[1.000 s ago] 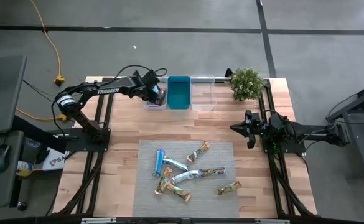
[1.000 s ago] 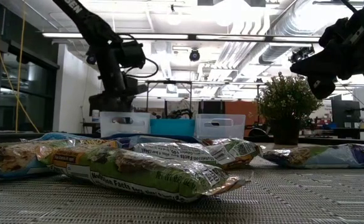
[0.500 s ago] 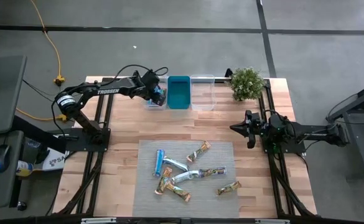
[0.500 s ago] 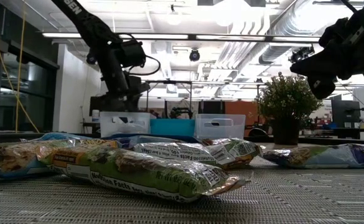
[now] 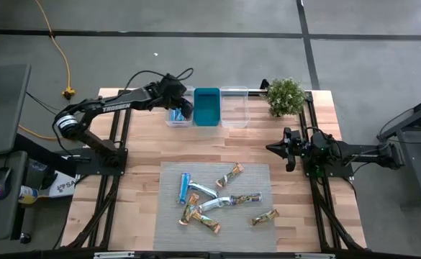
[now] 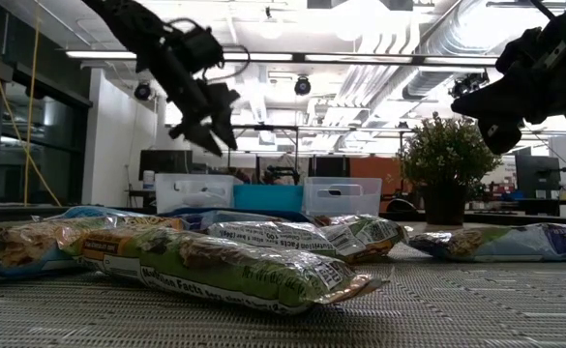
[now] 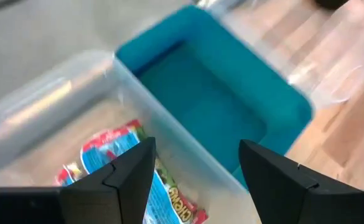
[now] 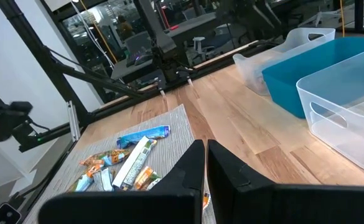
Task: Pick and place Granola Bars by type
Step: Put the blue granola bar into the blue bin
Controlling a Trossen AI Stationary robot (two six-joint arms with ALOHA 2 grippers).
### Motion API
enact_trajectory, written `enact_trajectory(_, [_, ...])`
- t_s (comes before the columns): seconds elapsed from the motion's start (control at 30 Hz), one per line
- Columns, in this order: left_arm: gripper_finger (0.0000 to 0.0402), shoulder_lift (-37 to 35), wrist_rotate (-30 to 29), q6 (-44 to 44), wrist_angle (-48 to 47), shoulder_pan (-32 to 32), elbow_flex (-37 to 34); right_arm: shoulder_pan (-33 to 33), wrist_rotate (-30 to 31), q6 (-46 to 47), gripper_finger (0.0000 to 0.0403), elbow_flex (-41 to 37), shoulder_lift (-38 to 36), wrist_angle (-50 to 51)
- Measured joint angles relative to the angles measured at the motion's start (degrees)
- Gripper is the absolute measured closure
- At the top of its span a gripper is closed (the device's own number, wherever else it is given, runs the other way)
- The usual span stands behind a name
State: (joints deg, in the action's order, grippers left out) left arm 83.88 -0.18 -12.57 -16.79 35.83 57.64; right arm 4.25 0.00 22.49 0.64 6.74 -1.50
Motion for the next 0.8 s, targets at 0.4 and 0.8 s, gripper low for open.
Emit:
enact_trajectory(0.4, [0.0175,-5.70,5.68,-1.24,-7.45,-10.69,5.69,-0.01,-0.01,-0.01,0.0402,0.00,0.00,0.01])
enact_trajectory(0.8, [0.0175,-11.93,-21.83,-31.59,-26.93,-39.87,5.88,0.01,-0.01,0.01,0.0402,-0.02,0.00,0.00])
